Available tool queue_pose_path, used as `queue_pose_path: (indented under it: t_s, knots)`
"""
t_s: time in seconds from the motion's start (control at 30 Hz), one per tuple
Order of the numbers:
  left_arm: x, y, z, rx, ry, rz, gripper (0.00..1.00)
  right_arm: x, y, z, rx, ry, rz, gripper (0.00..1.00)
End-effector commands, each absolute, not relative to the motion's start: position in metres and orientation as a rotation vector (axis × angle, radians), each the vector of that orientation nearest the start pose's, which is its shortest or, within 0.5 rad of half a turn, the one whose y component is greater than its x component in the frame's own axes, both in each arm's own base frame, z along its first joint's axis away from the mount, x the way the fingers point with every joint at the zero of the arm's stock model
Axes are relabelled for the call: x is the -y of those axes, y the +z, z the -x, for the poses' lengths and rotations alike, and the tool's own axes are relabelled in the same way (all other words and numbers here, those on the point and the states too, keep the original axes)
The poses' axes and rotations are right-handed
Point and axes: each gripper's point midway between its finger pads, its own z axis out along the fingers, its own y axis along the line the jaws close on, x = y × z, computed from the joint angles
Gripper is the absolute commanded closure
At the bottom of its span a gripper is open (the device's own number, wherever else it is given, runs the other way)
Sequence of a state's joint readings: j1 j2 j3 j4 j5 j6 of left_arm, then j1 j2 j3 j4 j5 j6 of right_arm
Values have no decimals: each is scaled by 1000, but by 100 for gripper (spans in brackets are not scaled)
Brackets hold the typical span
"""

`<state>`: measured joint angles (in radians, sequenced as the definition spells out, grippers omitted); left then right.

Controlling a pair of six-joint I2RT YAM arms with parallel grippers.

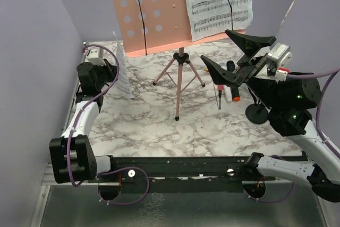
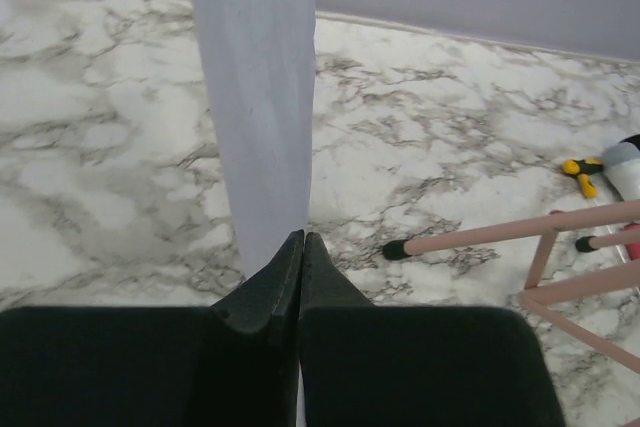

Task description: Pack up the instrument practice props

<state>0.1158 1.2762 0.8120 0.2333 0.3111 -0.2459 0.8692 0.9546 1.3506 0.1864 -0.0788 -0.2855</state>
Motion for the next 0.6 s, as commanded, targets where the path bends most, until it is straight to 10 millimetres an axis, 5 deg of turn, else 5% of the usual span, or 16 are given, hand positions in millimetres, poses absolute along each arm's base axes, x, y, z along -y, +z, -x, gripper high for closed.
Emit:
queue_pose_path:
  t_s: [0.0, 0.3, 0.57]
  knots:
    - [38, 231, -415, -1731, -465, -78, 100, -229, 573, -203, -839, 518, 603, 4]
    - [-52, 147, -437, -2023, -27, 192, 100, -224, 569, -214, -869, 451, 588, 4]
    - [-89, 104, -464, -2136, 163, 259, 100, -212, 562, -221, -918, 378, 569, 4]
